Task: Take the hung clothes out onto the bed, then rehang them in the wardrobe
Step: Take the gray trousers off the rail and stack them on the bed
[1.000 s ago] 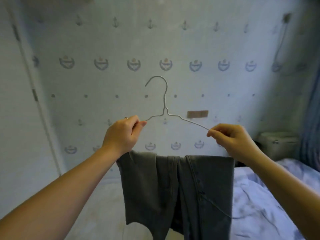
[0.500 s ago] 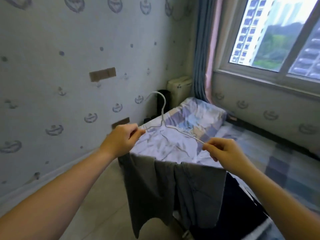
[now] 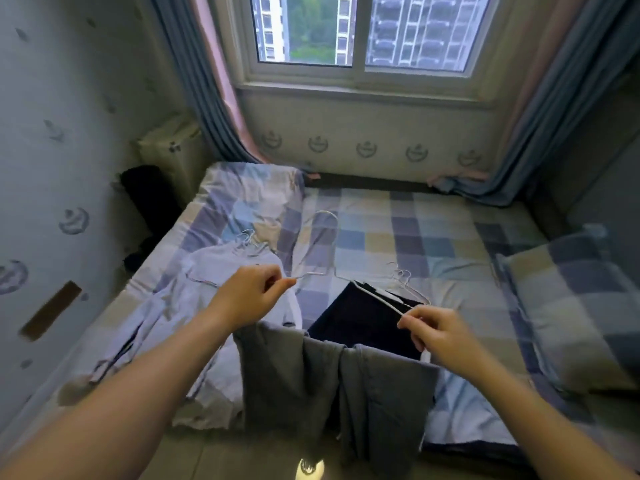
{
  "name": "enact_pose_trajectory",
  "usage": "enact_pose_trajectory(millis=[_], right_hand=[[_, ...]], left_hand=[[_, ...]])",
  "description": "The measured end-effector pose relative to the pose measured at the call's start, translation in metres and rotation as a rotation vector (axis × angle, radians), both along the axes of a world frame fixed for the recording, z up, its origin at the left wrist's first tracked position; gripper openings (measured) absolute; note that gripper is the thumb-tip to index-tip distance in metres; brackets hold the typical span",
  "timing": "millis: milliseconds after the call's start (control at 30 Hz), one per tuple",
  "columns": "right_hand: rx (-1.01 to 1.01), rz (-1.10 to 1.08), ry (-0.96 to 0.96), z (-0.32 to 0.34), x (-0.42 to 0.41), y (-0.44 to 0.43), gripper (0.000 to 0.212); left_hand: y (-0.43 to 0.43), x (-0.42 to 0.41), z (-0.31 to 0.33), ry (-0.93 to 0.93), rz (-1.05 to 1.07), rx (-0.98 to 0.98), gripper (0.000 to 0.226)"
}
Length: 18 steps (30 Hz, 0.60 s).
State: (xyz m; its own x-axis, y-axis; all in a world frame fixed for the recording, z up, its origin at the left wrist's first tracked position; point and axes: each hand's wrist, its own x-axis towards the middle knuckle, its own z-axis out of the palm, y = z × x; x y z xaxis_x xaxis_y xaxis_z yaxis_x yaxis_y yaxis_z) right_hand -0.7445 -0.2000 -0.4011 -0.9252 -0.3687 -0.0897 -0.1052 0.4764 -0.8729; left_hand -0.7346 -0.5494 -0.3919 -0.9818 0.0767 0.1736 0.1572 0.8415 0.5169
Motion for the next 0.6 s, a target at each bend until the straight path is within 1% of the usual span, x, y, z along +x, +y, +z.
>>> enact_pose_trajectory(millis=[100, 200, 367, 467, 600], right_hand=[[0.001, -0.112, -0.062, -0.019, 0.002, 0.004, 0.021], [0.014, -0.218, -0.098, -0.029, 0.0, 0.013, 0.021], [0.044, -0.343, -0.093, -0.04, -0.022, 0.034, 0.022], [0.064, -0.388, -0.103, -0.048, -0.042, 0.047, 0.021], [0.125, -0.387, -0.142, -0.06, -0.074, 0.061, 0.02]], left_hand=[[0.009, -0.033, -0.014, -0.044, -0.08, 0.024, 0.039], [0.026, -0.061, -0.022, -0.053, -0.136, 0.025, 0.04], [0.054, -0.107, -0.03, -0.067, -0.2, 0.027, 0.037], [0.07, -0.129, -0.037, -0.061, -0.212, 0.033, 0.035], [0.086, -0.157, -0.054, -0.101, -0.187, 0.018, 0.034]])
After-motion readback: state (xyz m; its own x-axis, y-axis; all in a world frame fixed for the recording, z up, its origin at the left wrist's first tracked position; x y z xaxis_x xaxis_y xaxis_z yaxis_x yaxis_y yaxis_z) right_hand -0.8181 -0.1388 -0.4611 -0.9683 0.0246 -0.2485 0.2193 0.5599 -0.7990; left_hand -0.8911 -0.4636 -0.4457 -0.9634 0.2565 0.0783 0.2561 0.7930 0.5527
